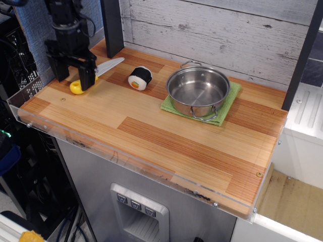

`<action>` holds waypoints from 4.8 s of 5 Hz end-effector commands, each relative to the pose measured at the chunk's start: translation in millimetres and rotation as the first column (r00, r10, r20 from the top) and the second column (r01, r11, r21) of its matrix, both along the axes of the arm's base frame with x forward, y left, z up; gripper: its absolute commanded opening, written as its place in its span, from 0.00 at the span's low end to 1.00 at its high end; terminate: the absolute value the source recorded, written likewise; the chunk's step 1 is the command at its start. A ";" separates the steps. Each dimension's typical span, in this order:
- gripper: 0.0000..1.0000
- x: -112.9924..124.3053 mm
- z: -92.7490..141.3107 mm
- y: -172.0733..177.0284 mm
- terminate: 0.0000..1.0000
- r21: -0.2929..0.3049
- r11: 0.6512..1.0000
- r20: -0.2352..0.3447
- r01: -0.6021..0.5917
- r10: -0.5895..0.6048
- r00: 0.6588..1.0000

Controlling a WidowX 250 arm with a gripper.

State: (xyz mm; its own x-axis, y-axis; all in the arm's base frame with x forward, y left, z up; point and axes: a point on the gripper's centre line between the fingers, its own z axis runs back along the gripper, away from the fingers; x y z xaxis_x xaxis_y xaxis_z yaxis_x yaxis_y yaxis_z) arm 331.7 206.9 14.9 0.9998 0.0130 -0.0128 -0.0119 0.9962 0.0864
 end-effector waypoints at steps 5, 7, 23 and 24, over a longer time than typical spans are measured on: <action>0.00 -11.5 106.0 -55.5 0.00 -0.227 0.969 0.033 -0.094 0.104 0.994; 0.00 -30.1 112.2 -155.3 0.00 -0.147 0.977 0.078 0.155 -0.145 0.986; 1.00 -19.3 10.6 -301.7 0.00 -0.057 0.998 -0.014 0.024 -0.025 1.000; 1.00 -19.8 35.5 -301.3 0.00 -0.091 0.995 0.027 0.046 -0.043 0.999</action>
